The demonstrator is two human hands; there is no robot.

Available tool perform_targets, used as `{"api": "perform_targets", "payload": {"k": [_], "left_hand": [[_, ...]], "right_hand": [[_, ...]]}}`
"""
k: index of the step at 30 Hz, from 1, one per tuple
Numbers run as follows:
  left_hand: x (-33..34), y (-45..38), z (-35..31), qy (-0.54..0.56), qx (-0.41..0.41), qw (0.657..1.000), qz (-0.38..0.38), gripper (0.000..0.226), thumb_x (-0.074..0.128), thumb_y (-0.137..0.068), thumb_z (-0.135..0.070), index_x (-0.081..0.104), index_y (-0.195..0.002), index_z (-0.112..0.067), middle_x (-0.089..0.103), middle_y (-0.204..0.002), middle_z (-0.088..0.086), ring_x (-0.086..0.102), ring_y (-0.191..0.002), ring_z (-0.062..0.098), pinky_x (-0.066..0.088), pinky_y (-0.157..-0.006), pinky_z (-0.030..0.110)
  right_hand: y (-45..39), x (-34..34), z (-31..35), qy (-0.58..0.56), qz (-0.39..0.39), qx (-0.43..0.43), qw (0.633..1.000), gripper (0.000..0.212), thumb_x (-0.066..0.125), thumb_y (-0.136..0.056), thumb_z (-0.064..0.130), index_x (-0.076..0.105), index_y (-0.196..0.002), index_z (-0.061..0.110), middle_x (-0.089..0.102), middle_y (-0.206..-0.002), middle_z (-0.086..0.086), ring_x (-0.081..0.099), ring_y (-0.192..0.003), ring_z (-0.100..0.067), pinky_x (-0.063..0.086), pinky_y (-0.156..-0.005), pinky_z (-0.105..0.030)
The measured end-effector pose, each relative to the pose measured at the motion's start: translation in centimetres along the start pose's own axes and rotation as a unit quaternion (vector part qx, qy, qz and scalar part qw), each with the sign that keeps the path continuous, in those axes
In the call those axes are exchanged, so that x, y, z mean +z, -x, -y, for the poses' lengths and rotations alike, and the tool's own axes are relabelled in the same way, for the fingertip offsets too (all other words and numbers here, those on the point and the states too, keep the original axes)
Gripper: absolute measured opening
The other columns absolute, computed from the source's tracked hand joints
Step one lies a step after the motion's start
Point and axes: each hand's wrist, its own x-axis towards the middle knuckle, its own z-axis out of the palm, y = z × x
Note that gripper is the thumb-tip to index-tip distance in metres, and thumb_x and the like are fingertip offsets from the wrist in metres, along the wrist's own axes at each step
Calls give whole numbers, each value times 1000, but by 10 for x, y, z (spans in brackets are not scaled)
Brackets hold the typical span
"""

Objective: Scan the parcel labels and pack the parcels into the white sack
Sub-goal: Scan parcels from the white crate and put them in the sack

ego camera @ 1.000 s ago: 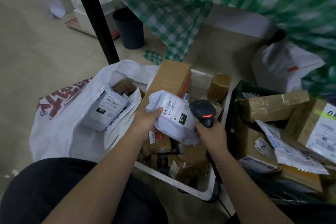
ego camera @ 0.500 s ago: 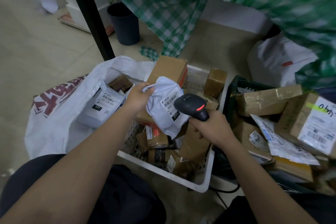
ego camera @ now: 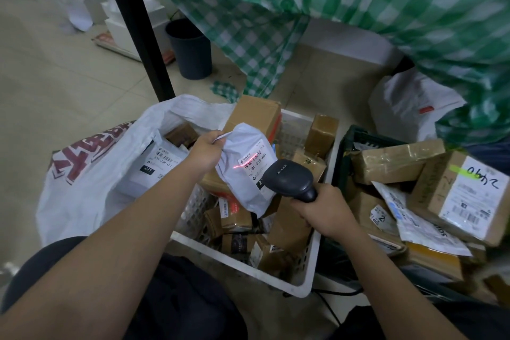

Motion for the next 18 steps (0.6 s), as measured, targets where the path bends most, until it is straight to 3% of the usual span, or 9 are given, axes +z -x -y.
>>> {"api": "perform_targets", "payload": {"k": [3, 6, 10, 13, 15, 18], "left_hand": [[-2, 0, 1, 2, 2, 1000, 6, 22, 42, -101, -10, 60, -91, -19, 58, -93, 12, 51, -86, 22, 39, -77, 32], [-3, 0, 2, 2, 6, 1000, 1, 18, 43, -101, -11, 60, -100, -16, 59, -96, 12, 52, -87, 21, 40, -78, 32], [-6, 9, 5, 13, 15, 1000, -11, 19, 43, -101, -12, 61, -104, -19, 59, -101, 9, 53, -90, 20, 41, -81, 32], [-13, 21, 2, 51, 39, 997, -36, 20, 44, -101, -12, 62, -106, -19, 60, -103, 6, 52, -93, 17, 40, -83, 31], [-23, 27, -3, 83, 45, 994, -52, 18, 44, -101, -14, 62, -104, -19, 59, -95, 6, 51, -85, 17, 40, -76, 28], [-46, 35, -20, 119, 58, 988, -83, 15, 44, -102, -16, 60, -102, -18, 54, -80, -3, 48, -72, 10, 38, -64, 21]], "right_hand": [[-1, 1, -1, 8, 6, 1, 1000, 33, 69, -78, 12, 51, -51, 18, 53, -41, 4, 58, -55, -20, 47, -60, -30], [-2, 2, -2, -4, 7, 5, 1000, 30, 68, -77, 10, 52, -53, 16, 54, -45, 2, 57, -55, -19, 45, -59, -30], [1, 6, 3, -65, 0, 14, 998, 11, 66, -80, 7, 60, -77, -2, 64, -71, -26, 57, -49, -18, 46, -51, -29], [-1, 10, 10, -69, -37, 5, 997, 18, 68, -81, 13, 61, -80, -4, 64, -71, -24, 60, -56, -26, 51, -58, -40], [-2, 14, 22, -79, -66, -4, 995, 20, 69, -80, 14, 61, -78, -4, 63, -68, -23, 61, -58, -29, 53, -61, -44], [-2, 20, 45, -132, -86, -11, 987, 19, 68, -82, 12, 61, -81, -6, 61, -71, -28, 57, -58, -25, 49, -59, -39]]}}
